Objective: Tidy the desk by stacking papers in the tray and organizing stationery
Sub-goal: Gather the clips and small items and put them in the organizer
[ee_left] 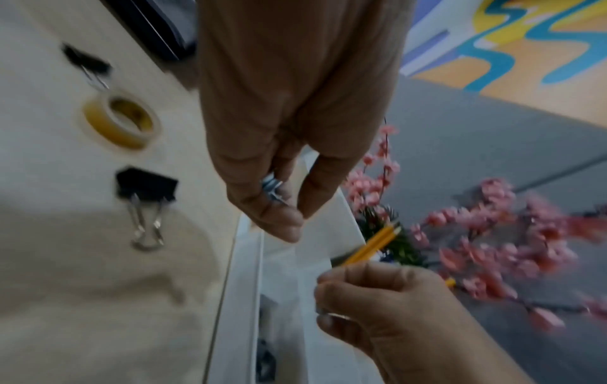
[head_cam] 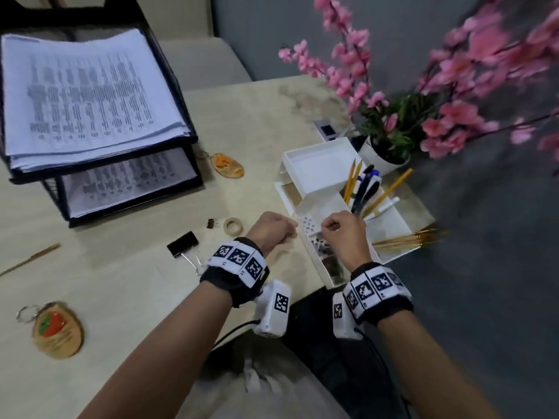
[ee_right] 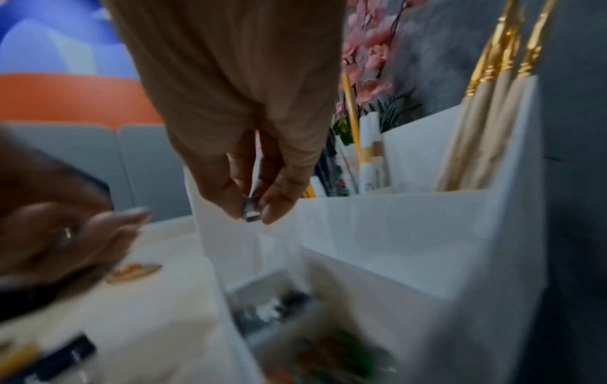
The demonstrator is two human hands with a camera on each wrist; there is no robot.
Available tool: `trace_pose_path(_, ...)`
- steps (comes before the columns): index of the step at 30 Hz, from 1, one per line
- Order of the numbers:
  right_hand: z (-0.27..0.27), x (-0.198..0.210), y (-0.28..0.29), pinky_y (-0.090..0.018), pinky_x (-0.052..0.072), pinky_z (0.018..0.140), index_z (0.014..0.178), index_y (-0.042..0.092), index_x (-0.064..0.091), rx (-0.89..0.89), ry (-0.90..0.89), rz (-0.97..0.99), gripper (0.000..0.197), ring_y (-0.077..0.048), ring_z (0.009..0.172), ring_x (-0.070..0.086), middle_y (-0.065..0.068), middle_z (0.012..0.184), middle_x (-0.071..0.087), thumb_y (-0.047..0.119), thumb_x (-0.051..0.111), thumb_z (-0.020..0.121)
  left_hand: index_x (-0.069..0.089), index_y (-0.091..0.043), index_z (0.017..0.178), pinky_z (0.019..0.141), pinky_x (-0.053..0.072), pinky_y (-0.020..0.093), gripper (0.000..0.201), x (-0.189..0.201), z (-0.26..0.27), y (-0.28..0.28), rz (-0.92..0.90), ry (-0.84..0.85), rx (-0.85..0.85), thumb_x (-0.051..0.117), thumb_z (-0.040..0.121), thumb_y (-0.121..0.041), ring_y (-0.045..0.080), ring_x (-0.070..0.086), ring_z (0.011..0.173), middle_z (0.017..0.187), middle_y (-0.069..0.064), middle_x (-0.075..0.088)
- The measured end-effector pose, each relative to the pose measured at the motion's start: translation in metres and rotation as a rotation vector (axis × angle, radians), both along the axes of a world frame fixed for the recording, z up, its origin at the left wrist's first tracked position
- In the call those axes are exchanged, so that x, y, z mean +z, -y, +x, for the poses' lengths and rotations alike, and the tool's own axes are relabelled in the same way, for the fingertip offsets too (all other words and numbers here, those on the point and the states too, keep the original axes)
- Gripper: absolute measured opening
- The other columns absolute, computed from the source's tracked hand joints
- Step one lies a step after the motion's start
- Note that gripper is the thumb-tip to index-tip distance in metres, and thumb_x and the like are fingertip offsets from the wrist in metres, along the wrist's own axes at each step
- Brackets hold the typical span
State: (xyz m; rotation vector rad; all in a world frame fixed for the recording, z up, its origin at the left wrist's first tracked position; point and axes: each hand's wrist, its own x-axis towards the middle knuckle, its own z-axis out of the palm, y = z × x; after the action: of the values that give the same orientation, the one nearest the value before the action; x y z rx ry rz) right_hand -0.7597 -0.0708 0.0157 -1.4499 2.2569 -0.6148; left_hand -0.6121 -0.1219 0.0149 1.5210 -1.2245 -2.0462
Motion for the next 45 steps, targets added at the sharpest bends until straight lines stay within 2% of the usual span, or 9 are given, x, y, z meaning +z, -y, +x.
trace_pose_path(5,-0.021,-0.021,-0.012,-0.034,0.046,0.081,0.088,0.0,0.067,0.09,-0.103,0.092,0.013,-0.032,0.091,0.06,-0.019,0.096,0.065,-0.003,0.058,0.08,0.052,-0.004,0.053,0.08,0.054,0.043,0.016,-0.015,-0.058,0.003,-0.03,0.068,-0.048,0.05,0.068,-0.008,0.027,0.055,0.065,0.05,0.008,0.057)
trace_pose_path(10,-0.027,-0.025,-0.016,-0.032,0.043,0.077,0.098,-0.001,0.064,0.086,-0.045,0.059,0.018,-0.031,0.094,0.06,-0.019,0.1,0.066,-0.001,0.057,0.082,0.061,0.008,0.111,0.09,0.045,0.032,0.042,-0.011,-0.085,-0.004,-0.057,0.081,-0.191,0.04,0.096,-0.024,0.033,0.06,0.103,0.12,0.029,0.059)
trace_pose_path(14,-0.029,-0.024,-0.016,-0.017,0.032,0.067,0.097,0.001,0.064,0.04,0.032,0.016,0.016,-0.025,0.088,0.058,-0.015,0.097,0.066,0.001,0.061,0.081,0.057,-0.003,0.1,0.108,0.034,0.04,0.04,-0.005,-0.083,-0.008,-0.042,0.081,-0.198,0.029,0.1,-0.032,0.03,0.053,0.115,0.121,0.019,0.058)
trace_pose_path(18,-0.01,-0.017,-0.011,-0.019,0.035,0.07,0.094,-0.002,0.063,-0.055,0.052,-0.076,0.017,-0.024,0.085,0.057,-0.016,0.097,0.066,-0.006,0.053,0.081,0.058,-0.009,0.102,0.088,0.037,0.034,0.03,-0.002,-0.056,-0.002,-0.044,0.077,-0.091,0.036,0.096,-0.028,0.025,0.056,0.106,0.109,0.011,0.06)
trace_pose_path(24,0.064,-0.028,0.017,-0.03,0.044,0.08,0.101,0.001,0.063,0.155,0.144,0.024,0.022,-0.029,0.096,0.058,-0.017,0.101,0.064,0.002,0.052,0.082,0.056,-0.01,0.077,0.05,0.038,0.019,0.022,-0.011,0.027,0.012,0.059,0.019,0.324,0.04,0.091,-0.007,0.009,0.053,0.049,0.054,0.0,0.058)
trace_pose_path(28,0.09,-0.052,0.027,-0.036,0.04,0.095,0.125,0.009,0.051,0.316,0.008,0.258,0.044,-0.031,0.117,0.043,-0.013,0.125,0.048,0.006,0.055,0.081,0.048,-0.009,0.07,0.031,0.034,0.01,0.028,-0.018,0.077,0.01,0.105,0.001,0.449,0.033,0.093,-0.002,0.011,0.045,0.041,0.062,0.005,0.044)
trace_pose_path(35,0.108,-0.046,0.027,-0.033,0.042,0.088,0.109,0.009,0.054,0.326,0.056,0.194,0.036,-0.028,0.108,0.046,-0.012,0.111,0.053,0.004,0.061,0.074,0.052,-0.006,0.075,0.052,0.045,0.023,0.022,-0.036,0.11,0.009,0.176,-0.014,0.456,0.04,0.092,-0.002,0.015,0.052,0.049,0.056,0.004,0.051)
trace_pose_path(38,0.129,-0.029,0.026,-0.04,0.05,0.085,0.113,0.016,0.047,0.347,0.259,0.112,0.05,-0.024,0.099,0.052,-0.007,0.106,0.055,0.004,0.069,0.07,0.053,-0.007,0.075,0.049,0.045,0.022,0.025,-0.036,0.111,0.006,0.196,-0.033,0.393,0.038,0.095,-0.008,0.012,0.055,0.044,0.064,0.007,0.054)
trace_pose_path(45,0.159,-0.003,0.034,-0.022,0.051,0.077,0.128,0.022,0.043,0.455,0.42,0.132,0.058,-0.012,0.088,0.055,-0.002,0.104,0.054,0.002,0.067,0.079,0.053,-0.008,0.082,0.042,0.047,0.018,0.036,-0.034,0.134,0.004,0.225,-0.093,0.409,0.035,0.1,-0.032,0.013,0.053,0.043,0.062,0.005,0.056)
